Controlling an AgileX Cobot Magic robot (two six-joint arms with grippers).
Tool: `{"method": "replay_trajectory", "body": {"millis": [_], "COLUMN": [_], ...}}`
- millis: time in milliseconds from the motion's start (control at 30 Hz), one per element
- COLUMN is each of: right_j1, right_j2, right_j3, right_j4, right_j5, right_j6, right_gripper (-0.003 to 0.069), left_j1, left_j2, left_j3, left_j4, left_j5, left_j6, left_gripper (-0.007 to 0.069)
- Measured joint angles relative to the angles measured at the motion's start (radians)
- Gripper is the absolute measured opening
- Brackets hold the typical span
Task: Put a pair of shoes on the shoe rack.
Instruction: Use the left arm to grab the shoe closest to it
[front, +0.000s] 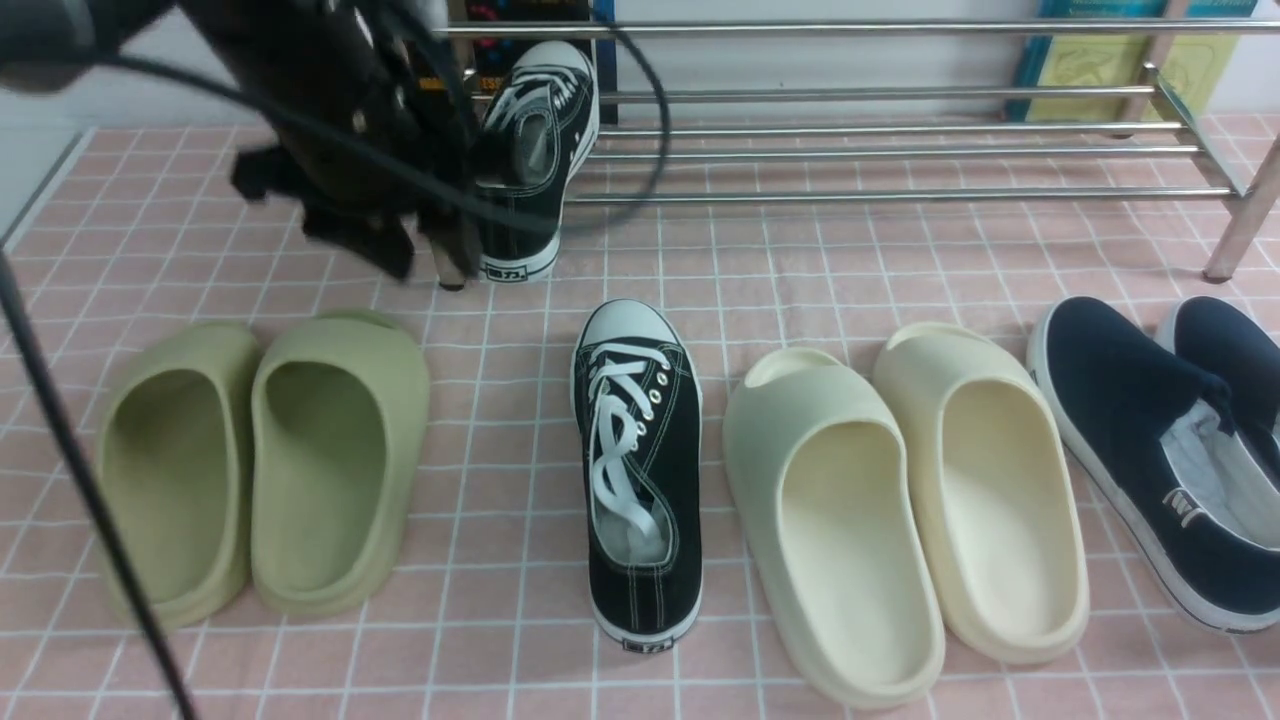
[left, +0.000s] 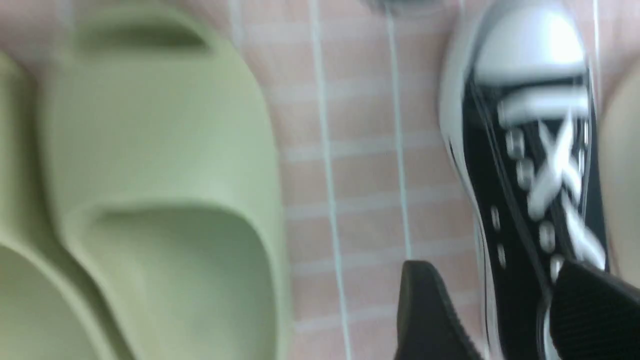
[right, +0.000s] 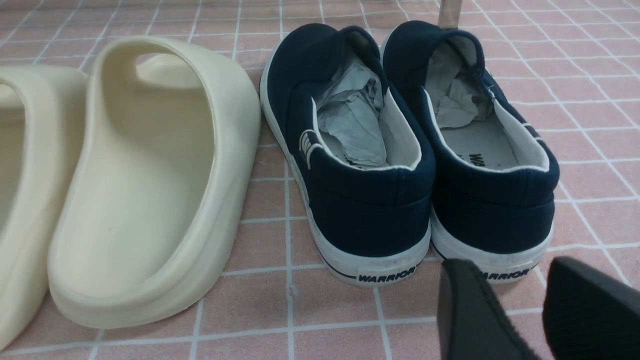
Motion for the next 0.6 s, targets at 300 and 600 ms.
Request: {"method": "replay_trajectory", "body": {"millis": [300, 600], "right_j1": [0.0, 0.0], "right_j2": [0.0, 0.0], "right_j3": [0.0, 0.0], "right_j4": [0.0, 0.0], "right_j5": [0.0, 0.0], "right_j6": [0.0, 0.0], "right_gripper": [0.024, 0.024], "left_j1": [-0.224, -0.231], "left_j2": [-0.092, 0.032], "left_j3": [0.406, 0.41], "left_j4": [-0.022, 0.016], "left_j5": [-0.319, -0.401], "left_j6": [-0.079, -0.127], "left_gripper": [0.0377, 0.0371]}}
